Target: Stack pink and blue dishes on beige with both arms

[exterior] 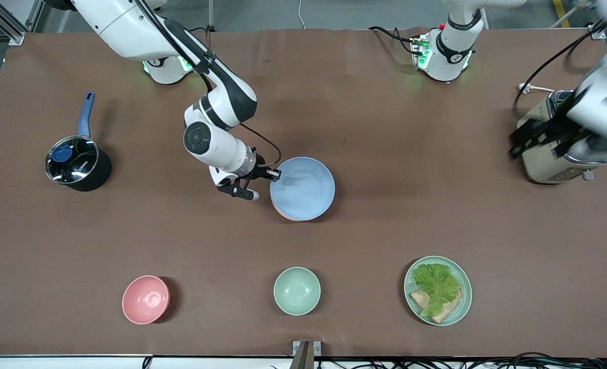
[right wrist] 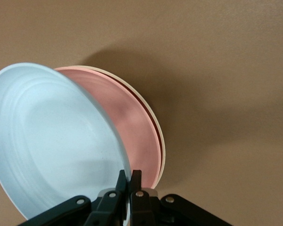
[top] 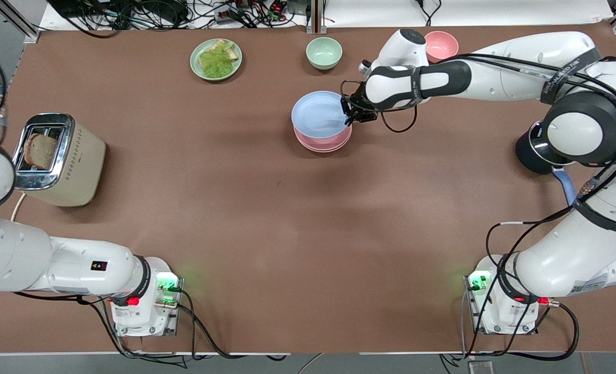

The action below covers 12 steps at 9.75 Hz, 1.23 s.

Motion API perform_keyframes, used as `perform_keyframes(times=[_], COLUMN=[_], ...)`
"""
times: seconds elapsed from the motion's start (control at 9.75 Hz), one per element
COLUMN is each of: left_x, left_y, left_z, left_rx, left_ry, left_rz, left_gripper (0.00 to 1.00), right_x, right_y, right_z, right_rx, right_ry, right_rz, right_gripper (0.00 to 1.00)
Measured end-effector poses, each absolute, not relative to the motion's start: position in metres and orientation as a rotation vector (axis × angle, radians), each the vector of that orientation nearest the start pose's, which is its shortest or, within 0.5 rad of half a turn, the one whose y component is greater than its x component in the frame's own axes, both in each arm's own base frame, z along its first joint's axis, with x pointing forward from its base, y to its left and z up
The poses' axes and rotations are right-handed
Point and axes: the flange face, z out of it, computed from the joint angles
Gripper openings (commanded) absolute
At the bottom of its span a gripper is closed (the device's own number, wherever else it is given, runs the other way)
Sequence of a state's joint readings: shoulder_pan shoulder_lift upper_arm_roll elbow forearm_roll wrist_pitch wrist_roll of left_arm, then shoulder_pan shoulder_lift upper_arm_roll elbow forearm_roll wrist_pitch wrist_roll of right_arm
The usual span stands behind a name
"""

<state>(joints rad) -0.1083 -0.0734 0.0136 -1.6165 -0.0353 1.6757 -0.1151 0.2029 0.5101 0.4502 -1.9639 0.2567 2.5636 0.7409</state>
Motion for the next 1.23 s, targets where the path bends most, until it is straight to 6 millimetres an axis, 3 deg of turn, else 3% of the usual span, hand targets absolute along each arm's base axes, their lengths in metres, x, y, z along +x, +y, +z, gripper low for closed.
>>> perform_keyframes(times=[0.21, 0.31, 0.41, 0.51, 0.62, 0.82, 0.92, 1.03, 1.23], left_x=[0.499, 0.486, 0.481, 0.484, 0.492, 0.524, 0.537, 0.543, 0.543], left_y=[-0.042, -0.043, -0.050, -0.055, -0.054, -0.051, -0.051, -0.050, -0.047], left_z=[0.698, 0.704, 0.705, 0.702, 0.700, 0.696, 0.692, 0.690, 0.695], left_rx=[-3.178, -3.164, -3.151, -3.144, -3.144, -3.146, -3.146, -3.147, -3.147], left_ry=[-0.036, -0.027, -0.007, 0.006, 0.003, -0.013, -0.016, -0.022, -0.030], left_rz=[-0.268, -0.271, -0.272, -0.256, -0.215, -0.134, -0.110, -0.100, -0.105], left_gripper=[1.00, 1.00, 1.00, 1.00, 1.00, 1.00, 1.00, 1.00, 1.00], right_x=[0.503, 0.501, 0.497, 0.495, 0.496, 0.505, 0.512, 0.523, 0.545], right_y=[0.371, 0.370, 0.369, 0.367, 0.365, 0.358, 0.352, 0.340, 0.293], right_z=[0.236, 0.232, 0.228, 0.224, 0.223, 0.233, 0.250, 0.278, 0.367], right_rx=[-2.735, -2.741, -2.746, -2.752, -2.755, -2.754, -2.768, -2.806, -2.927], right_ry=[0.498, 0.497, 0.497, 0.494, 0.497, 0.500, 0.491, 0.467, 0.436], right_rz=[0.193, 0.201, 0.206, 0.205, 0.203, 0.180, 0.180, 0.182, 0.103], right_gripper=[0.06, 0.09, 0.33, 0.84, 1.00, 1.00, 1.00, 1.00, 1.00])
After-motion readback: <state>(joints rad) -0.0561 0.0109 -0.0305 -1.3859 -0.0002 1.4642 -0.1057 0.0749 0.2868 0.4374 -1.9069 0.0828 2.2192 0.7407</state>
